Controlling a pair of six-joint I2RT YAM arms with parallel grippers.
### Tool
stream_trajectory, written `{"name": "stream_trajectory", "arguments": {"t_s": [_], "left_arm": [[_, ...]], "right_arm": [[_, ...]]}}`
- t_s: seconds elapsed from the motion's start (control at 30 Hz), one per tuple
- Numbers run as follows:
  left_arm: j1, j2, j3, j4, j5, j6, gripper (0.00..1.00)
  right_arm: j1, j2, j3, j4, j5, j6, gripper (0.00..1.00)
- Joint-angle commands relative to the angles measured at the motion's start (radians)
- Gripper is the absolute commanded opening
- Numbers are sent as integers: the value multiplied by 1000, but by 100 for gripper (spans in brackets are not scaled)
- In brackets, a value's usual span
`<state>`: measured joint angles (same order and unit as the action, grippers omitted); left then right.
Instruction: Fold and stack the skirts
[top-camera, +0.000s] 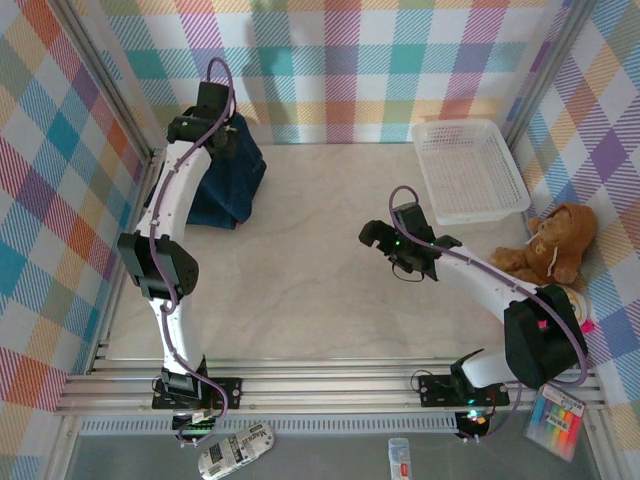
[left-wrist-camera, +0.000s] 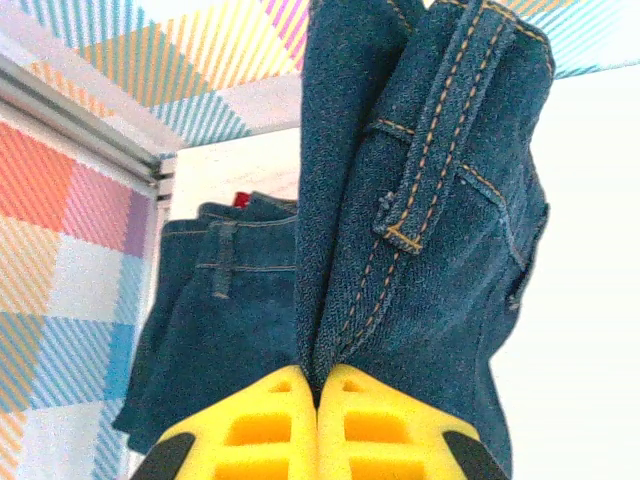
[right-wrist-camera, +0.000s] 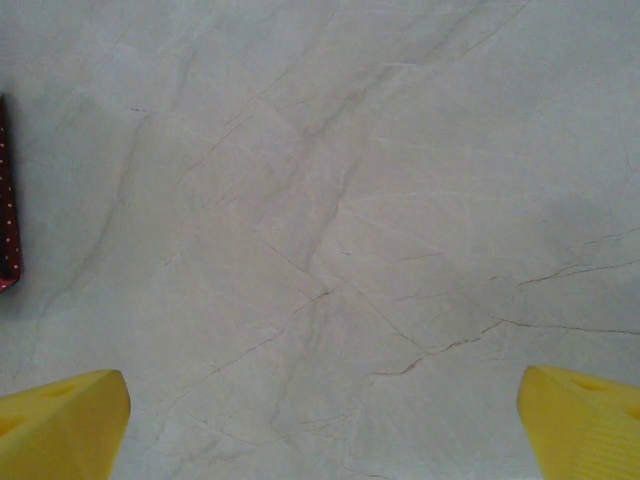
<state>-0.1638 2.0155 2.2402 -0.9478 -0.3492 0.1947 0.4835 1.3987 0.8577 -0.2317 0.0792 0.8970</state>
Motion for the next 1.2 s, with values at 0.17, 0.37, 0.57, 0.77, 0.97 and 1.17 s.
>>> {"name": "stream_trajectory", "arguments": {"t_s": [0.17, 0.37, 0.57, 0.77, 0.97, 1.17], "left_arm": [[210, 10, 1, -26, 258, -74, 0], [331, 82, -67, 55, 269, -91, 0], [433, 161, -119, 125, 282, -138, 0], [487, 265, -42, 100, 241, -142, 4], [496, 271, 77, 2, 119, -233, 52], [492, -91, -260, 174, 166, -451, 100]], "right_arm": [[-11, -14, 8, -43, 11, -18, 99], [-11, -16, 12, -71, 13, -18, 99], [-12, -51, -1, -107, 37, -17, 99], [-16, -106, -16, -138, 83, -33, 99], [-30, -183, -20, -163, 190, -107, 99], [-115, -300, -37, -172, 392, -284, 99]]}}
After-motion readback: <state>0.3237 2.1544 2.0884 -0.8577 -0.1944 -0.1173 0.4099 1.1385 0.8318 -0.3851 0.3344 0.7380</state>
